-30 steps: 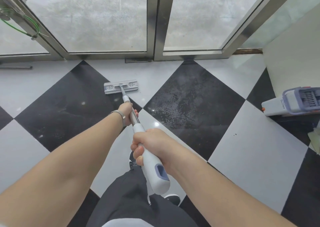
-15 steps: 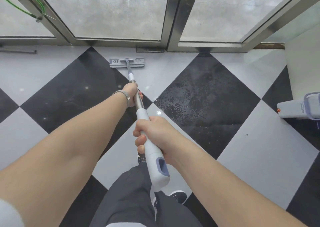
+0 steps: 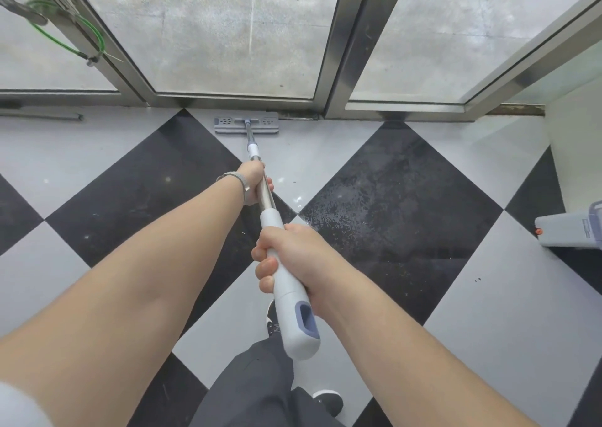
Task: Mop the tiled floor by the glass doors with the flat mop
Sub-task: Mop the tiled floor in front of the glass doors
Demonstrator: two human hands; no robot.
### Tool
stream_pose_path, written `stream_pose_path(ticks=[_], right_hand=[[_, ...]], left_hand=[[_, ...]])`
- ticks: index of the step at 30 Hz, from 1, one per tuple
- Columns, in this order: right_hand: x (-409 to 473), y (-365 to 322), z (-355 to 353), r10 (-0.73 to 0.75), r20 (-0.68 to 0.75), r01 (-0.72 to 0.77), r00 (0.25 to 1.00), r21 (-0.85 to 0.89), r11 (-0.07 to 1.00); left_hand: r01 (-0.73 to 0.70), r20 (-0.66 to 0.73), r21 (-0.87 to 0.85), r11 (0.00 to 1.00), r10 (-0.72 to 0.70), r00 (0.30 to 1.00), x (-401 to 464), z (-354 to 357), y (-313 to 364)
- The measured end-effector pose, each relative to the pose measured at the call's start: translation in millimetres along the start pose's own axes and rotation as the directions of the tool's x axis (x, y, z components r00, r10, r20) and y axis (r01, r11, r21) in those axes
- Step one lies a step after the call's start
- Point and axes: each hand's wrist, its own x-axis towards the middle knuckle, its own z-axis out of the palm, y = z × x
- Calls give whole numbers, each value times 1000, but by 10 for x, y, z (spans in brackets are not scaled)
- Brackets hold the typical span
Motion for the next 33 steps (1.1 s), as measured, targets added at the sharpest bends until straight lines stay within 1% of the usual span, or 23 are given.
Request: stream_pose_path(ticks=[6,10,13,20,25,29,33], right_hand=[[-24,308,56,25,-27,-22,999,141,990],[-167,508,120,44,-29,-37,999,197,980],[-306,676,146,69,-29,-59,997,263,963],[-884,1170,204,120,-2,-113,993,311,944],[-1305,1478,260,135,32,-137,990,356,924],[-1510,1763,351,142,45,-149,989,381,912],[-1669,2001,416,143,58,-154,988,394,906]], left_hand=[[8,-30,27,1000,-8,1000,10,-101,-235],[24,-27,58,998,-22,999,-159,-183,-418],[25,-17,49,999,-24,1000,-339,-203,-604],[51,17,-20,999,-50,999,-905,-307,-1207],[44,43,-33,999,-42,998,-1355,-384,-1606],[69,46,-56,996,-66,997,-1619,-487,-1898],[97,56,-41,994,-95,994,-1885,-590,-2135]])
